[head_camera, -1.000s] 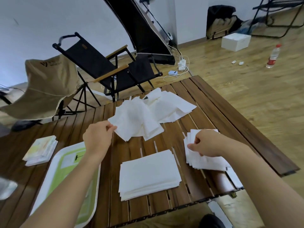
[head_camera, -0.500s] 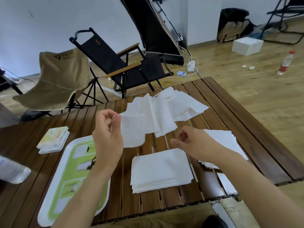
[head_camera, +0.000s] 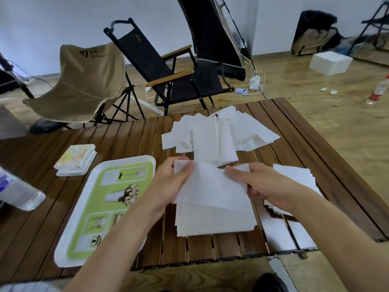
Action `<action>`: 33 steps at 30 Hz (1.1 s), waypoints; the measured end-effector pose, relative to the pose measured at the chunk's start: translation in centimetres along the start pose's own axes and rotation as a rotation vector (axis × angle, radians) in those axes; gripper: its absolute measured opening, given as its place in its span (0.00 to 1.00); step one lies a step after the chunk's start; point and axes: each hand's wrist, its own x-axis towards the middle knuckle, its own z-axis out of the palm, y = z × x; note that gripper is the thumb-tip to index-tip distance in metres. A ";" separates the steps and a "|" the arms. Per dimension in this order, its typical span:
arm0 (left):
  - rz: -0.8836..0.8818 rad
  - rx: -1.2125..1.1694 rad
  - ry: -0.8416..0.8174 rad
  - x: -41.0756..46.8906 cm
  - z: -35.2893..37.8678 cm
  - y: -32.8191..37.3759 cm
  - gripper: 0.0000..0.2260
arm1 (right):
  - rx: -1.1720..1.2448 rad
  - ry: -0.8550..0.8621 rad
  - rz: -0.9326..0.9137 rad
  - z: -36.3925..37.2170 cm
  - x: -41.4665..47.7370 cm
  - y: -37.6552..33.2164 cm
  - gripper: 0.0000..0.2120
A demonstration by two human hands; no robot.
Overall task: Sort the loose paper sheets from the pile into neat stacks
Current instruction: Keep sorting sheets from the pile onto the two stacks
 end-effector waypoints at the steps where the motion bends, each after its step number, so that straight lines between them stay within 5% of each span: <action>1: -0.016 0.046 -0.033 0.2 0.0 -0.6 0.09 | -0.073 0.020 0.016 -0.1 0.1 0.2 0.18; 4: -0.046 0.238 -0.034 1.1 0.2 -2.5 0.05 | -0.307 0.090 0.042 -0.7 0.7 1.3 0.16; 9: -0.028 0.711 -0.051 1.9 1.1 -4.3 0.16 | -0.507 0.210 0.067 -1.7 2.0 3.4 0.20; 22: 0.016 1.045 0.029 1.9 0.8 -5.5 0.14 | -1.094 0.461 0.182 0.8 2.2 2.5 0.19; 26: 0.194 1.035 0.113 3.0 1.3 -5.1 0.05 | -1.043 0.354 0.014 1.9 1.7 1.7 0.13; 29: 0.239 0.872 0.134 6.2 2.5 -4.9 0.01 | -1.094 0.146 0.088 2.7 1.8 2.4 0.09; 33: 0.225 0.665 0.154 10.1 6.1 -3.7 0.06 | -1.095 0.114 0.100 2.6 2.3 3.0 0.08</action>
